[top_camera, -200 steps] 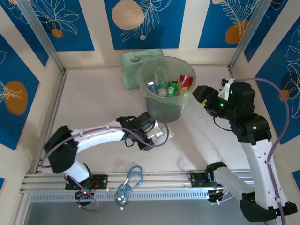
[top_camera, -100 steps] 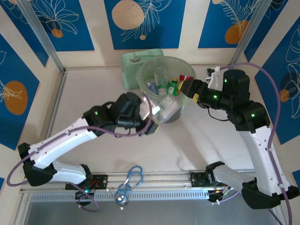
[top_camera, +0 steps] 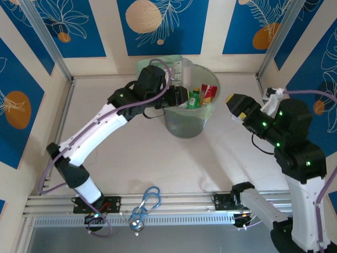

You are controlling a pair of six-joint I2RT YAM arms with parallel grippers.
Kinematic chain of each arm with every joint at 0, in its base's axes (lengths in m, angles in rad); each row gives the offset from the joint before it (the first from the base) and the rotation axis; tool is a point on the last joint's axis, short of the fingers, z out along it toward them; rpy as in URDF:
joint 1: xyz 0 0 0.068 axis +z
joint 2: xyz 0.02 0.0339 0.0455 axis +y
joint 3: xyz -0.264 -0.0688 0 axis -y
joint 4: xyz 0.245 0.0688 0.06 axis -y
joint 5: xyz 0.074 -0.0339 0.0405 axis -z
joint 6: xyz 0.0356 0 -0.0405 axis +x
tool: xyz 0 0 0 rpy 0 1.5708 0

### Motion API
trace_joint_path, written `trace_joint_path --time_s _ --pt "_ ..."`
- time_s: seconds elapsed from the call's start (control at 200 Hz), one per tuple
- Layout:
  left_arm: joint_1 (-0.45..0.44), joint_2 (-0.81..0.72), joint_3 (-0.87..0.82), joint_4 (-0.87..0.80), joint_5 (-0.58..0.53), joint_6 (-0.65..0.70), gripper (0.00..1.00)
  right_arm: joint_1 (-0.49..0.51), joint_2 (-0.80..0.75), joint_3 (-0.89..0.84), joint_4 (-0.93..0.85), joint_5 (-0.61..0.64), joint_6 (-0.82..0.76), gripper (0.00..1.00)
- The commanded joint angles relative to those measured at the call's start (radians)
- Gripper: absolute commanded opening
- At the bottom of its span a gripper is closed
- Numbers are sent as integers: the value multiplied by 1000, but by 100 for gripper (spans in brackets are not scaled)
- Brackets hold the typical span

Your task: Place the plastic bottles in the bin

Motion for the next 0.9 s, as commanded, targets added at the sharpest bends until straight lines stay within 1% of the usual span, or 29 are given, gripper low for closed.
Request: trace_joint_path --time_s 0.0,0.145,0.245,0.375,0.575,0.64,0.74,0.81,0.845,0.895 --pt "14 49 52 61 52 -190 29 -35 0 -40 -40 -19 13 81" --pt "19 137 182 38 49 -190 29 -36 -10 -105 -12 -59 30 79" --pt "19 192 272 22 44 -180 30 -36 -10 -116 -5 -66 27 79" --pt "24 272 389 -46 42 -168 30 -37 -7 -121 -7 -71 20 79" --pt "25 332 426 -40 72 -185 30 -49 -10 -125 -16 -70 10 79" --pt "25 346 433 -43 79 -184 37 -56 -10 -123 -18 -73 6 79" --pt "27 357 429 -49 58 -175 44 -66 -9 -115 -23 -77 -1 79" --pt "28 372 428 -36 63 -180 47 -75 -8 -112 -26 -82 -4 79" --pt "30 383 432 -29 75 -184 53 -78 -7 -110 -27 -87 -4 79" --pt "30 397 448 -38 84 -180 64 -84 -7 -106 -31 -92 -5 79"
